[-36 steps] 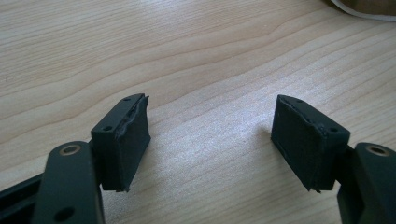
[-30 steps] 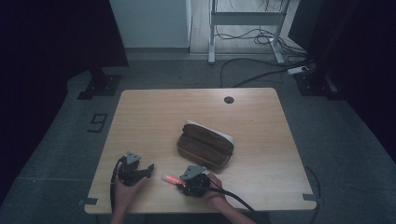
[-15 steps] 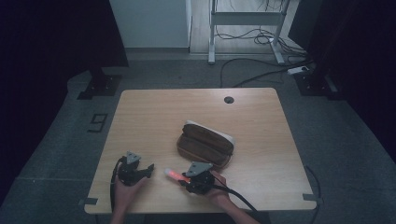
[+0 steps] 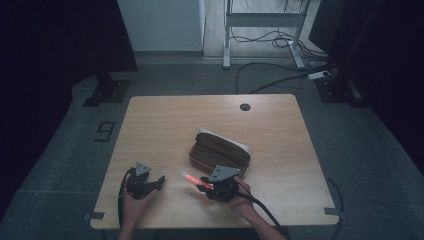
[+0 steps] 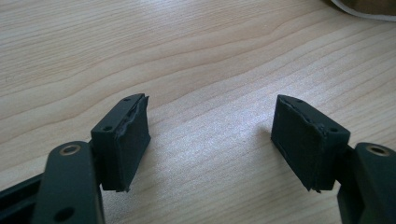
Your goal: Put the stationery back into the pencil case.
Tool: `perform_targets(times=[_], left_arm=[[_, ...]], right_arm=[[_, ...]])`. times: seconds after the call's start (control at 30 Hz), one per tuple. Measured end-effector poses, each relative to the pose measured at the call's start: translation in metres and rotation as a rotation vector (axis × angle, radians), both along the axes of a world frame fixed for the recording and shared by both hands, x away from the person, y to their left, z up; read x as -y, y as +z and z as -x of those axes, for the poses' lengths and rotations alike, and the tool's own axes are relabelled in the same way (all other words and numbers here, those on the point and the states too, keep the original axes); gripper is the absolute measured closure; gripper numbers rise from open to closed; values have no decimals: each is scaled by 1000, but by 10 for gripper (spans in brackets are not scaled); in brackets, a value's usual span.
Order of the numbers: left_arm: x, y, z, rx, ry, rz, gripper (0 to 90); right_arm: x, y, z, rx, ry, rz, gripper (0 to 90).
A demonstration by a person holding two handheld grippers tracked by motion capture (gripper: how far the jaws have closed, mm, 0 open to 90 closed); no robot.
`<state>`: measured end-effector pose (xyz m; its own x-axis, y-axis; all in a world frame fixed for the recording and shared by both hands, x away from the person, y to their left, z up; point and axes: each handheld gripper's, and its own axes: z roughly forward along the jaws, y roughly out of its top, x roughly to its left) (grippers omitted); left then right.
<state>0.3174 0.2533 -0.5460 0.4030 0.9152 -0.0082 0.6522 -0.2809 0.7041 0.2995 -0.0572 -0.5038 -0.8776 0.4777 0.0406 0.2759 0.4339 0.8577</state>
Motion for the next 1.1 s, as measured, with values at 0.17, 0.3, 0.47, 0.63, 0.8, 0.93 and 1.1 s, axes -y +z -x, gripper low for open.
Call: perform_targets(times=[0.17,0.3,0.47,0.63,0.8,0.93,1.1], left_arm=[[0,0,0,0,0,1,273],[0,0,0,0,0,1,273],[0,0,0,-1,0,1,273],[0,0,0,0,0,0,273],[0,0,0,0,0,0,273],[0,0,0,0,0,1,273],[0,0,0,-1,-1,0,273]], right_arm=[[9,10,-5,11,-13,-21,657],[17,17,-9,24,-22,-36,657],[23,24,-16,29,-25,-30,657],[27,27,-20,32,-28,-31,657],[28,30,-23,35,-29,-33,657],[30,33,-26,39,-30,-34,657],[35,36,-31,40,-41,-37,657]])
